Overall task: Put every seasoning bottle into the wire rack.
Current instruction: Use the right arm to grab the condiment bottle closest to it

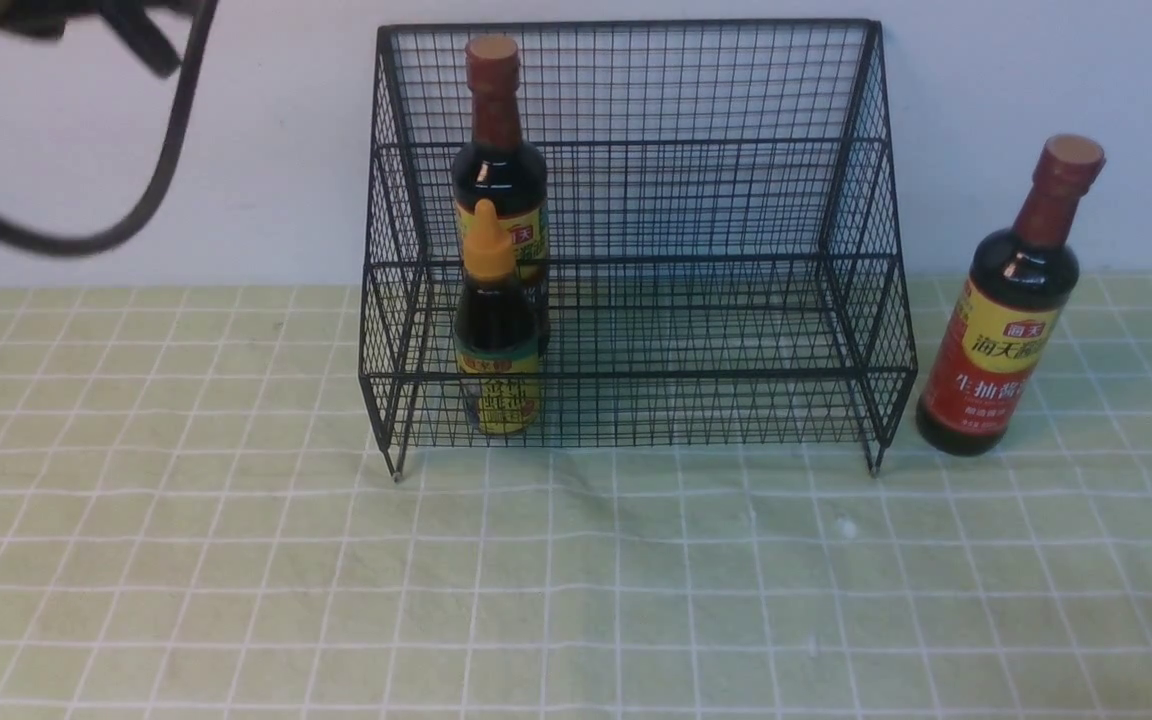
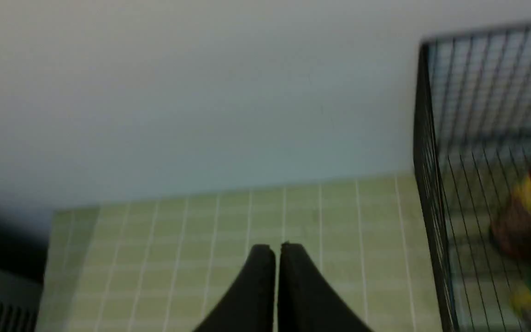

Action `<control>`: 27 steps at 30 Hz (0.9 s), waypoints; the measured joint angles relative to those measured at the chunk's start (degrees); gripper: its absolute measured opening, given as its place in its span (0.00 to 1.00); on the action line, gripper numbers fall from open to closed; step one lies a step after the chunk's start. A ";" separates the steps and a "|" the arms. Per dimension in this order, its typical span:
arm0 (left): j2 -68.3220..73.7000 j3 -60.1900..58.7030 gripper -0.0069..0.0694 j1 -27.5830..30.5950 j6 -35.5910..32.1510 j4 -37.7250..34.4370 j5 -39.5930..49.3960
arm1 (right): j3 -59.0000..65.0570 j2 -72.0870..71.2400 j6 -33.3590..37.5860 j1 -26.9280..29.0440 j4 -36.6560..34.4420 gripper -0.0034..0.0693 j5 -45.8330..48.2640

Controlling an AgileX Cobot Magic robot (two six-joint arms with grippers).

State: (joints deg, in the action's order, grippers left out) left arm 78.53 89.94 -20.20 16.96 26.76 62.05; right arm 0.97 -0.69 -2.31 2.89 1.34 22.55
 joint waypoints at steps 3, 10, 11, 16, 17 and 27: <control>-6.31 -1.96 0.08 0.00 -1.65 -9.18 4.30 | 0.00 0.00 0.00 0.00 0.00 0.03 0.00; -23.95 -13.32 0.08 0.00 -0.15 -14.36 -3.48 | 0.00 0.00 0.00 0.00 0.00 0.03 0.00; -26.49 -15.09 0.08 0.00 -0.03 -14.41 -4.40 | 0.00 0.00 0.00 0.00 0.00 0.03 0.00; -36.61 -20.73 0.08 0.00 0.01 -14.61 -0.30 | 0.00 0.00 0.00 0.00 0.00 0.03 0.00; -37.80 -21.29 0.08 0.00 0.01 -14.61 0.96 | 0.00 0.00 0.00 0.00 0.00 0.03 0.00; -44.06 -21.78 0.08 0.00 -0.38 -13.54 11.16 | 0.00 0.00 0.00 0.00 0.00 0.03 0.00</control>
State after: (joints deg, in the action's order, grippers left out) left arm 34.47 68.16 -20.20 16.58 13.21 73.21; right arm 0.97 -0.69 -2.31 2.89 1.34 22.55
